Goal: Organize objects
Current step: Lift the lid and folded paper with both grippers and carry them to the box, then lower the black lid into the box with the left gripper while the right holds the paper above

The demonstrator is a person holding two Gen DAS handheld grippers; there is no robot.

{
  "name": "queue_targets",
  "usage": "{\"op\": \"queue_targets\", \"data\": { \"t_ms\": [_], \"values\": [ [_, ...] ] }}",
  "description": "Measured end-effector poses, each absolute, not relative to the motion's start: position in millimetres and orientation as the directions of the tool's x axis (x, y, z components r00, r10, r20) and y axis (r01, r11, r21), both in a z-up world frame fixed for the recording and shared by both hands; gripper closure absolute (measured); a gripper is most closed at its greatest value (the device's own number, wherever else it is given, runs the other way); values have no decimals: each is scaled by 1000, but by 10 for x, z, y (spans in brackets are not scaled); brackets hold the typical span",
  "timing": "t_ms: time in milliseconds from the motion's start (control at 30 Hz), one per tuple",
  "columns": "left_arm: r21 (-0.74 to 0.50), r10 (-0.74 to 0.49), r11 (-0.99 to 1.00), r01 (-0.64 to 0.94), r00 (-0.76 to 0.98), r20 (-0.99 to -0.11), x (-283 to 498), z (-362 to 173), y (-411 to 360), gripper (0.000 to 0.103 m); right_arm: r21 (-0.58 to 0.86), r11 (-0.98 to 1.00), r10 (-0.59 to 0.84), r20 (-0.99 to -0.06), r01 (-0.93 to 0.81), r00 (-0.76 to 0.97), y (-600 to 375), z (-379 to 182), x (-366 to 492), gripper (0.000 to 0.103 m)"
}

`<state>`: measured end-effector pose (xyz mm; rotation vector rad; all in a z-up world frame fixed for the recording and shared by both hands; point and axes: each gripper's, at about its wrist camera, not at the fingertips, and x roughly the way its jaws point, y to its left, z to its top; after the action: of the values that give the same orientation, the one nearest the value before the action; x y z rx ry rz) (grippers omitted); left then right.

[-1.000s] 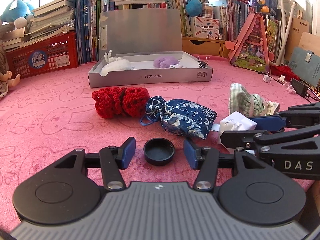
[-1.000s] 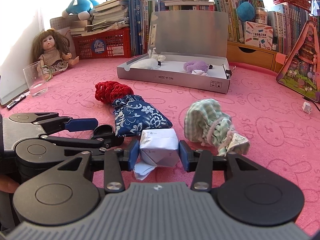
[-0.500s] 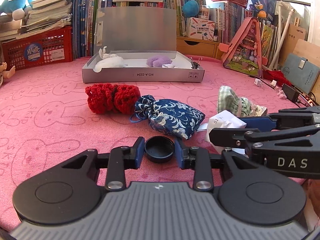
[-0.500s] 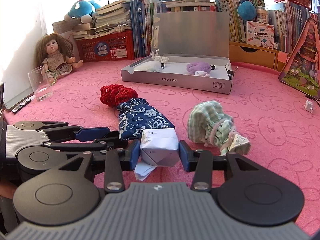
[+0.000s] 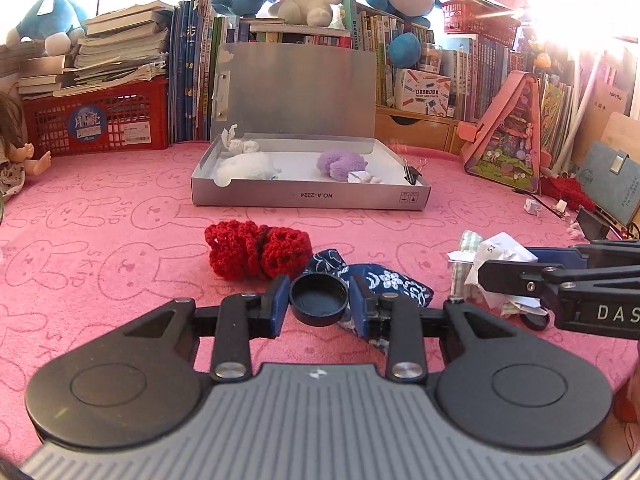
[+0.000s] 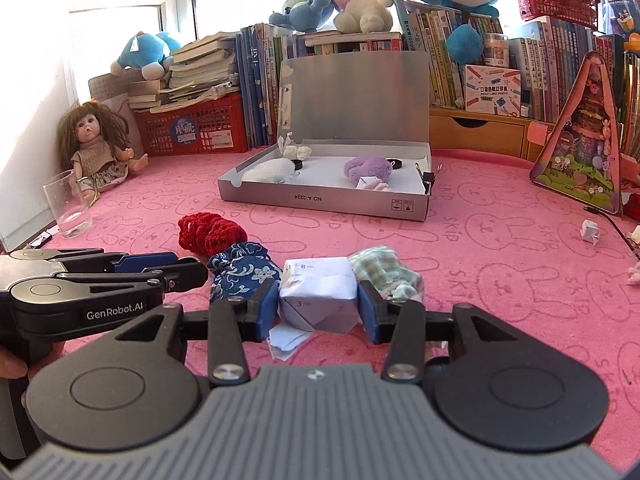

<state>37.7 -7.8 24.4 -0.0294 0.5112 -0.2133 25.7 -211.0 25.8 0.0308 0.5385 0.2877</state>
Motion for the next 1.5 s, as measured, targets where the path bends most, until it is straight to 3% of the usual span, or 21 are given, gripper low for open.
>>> {"op": "queue_targets", "data": {
  "t_ms": [433,1100,1300,1500],
  "values": [
    [-60,-128,992,113,872,-473,1150,600,95,65,231,955,281,-496,-187,822,-2323,447,938,54],
    [-37,-92,996,85,868,-488,1944,609,33,65,215,967,231,-510,-137,829,-2298,498,1649,54],
    [5,-103,992,122,863,-495,2618,667,-38,65,247,964,224,-539,-101,812,-2375,557,2149,54],
    [-58,-111,994,94,857,-503,3168,712,34,65,292,956,189,-575,-15,796,-2557,554,2676,54]
  ]
}}
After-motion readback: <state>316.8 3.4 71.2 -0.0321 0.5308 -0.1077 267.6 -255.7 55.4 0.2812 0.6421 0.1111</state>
